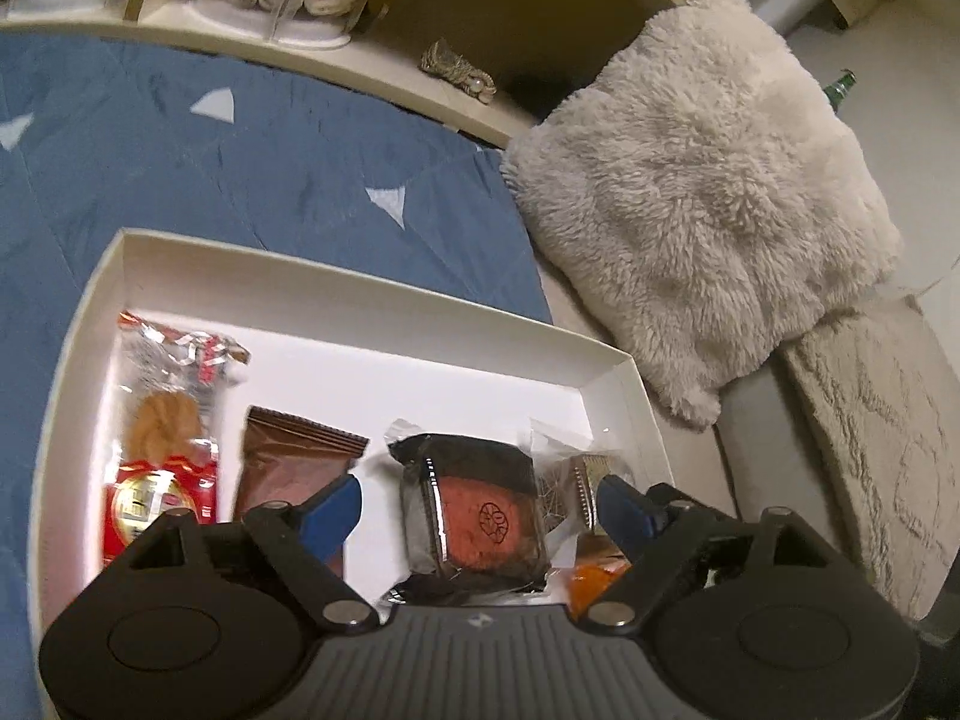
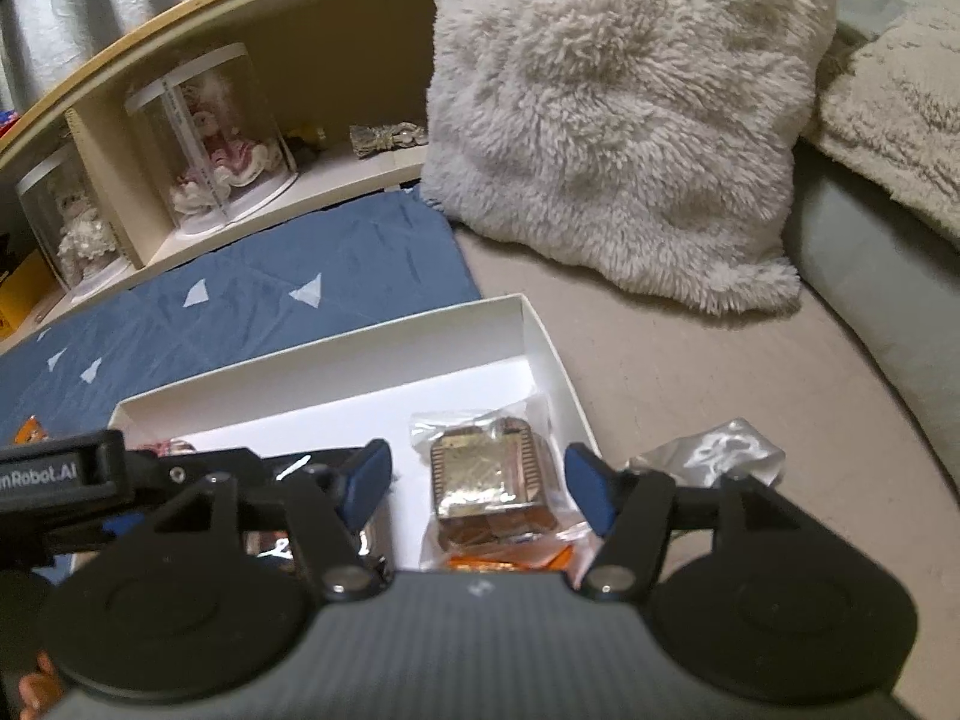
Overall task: Organize snacks
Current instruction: 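Open both grippers to release the cakes in the tray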
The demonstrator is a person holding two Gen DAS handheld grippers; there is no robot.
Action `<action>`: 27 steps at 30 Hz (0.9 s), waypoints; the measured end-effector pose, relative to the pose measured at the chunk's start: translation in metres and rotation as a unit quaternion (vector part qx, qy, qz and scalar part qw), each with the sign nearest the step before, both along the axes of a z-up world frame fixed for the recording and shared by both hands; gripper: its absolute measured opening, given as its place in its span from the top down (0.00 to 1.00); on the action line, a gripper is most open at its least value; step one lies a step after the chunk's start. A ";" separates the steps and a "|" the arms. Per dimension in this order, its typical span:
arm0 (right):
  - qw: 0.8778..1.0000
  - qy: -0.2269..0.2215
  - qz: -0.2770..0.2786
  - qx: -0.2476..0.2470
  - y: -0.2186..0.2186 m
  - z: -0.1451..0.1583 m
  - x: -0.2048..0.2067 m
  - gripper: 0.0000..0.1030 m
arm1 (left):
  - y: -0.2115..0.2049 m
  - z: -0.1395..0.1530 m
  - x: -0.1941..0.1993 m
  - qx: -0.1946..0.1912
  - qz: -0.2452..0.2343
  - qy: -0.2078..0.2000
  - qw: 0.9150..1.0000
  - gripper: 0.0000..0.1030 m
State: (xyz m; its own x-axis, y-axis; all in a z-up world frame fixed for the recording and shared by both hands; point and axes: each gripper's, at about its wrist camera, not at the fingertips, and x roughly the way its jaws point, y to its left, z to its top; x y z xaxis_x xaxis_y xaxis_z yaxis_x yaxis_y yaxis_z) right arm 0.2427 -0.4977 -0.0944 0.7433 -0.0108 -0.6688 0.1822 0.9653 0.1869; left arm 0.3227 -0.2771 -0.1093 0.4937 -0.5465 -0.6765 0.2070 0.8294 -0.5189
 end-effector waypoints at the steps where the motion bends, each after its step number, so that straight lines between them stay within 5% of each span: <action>1: 1.000 0.001 0.001 -0.002 0.001 0.002 -0.001 0.32 | 0.002 0.003 -0.002 0.007 -0.002 -0.002 1.000 0.16; 19: 0.999 -0.015 0.000 -0.041 0.036 0.046 -0.050 0.20 | 0.043 0.043 -0.039 0.078 -0.013 -0.032 0.996 0.15; 27: 0.999 -0.016 -0.003 -0.051 0.045 0.053 -0.082 0.10 | 0.063 0.064 -0.060 0.122 -0.009 -0.065 0.990 0.03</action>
State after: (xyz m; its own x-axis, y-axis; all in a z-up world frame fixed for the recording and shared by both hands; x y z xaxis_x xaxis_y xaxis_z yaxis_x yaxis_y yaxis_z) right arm 0.1604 -0.4529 -0.0412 0.7639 -0.0814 -0.6402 0.1829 0.9787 0.0937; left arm 0.2632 -0.2137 -0.0456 0.5777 -0.3832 -0.7207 0.2745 0.9227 -0.2706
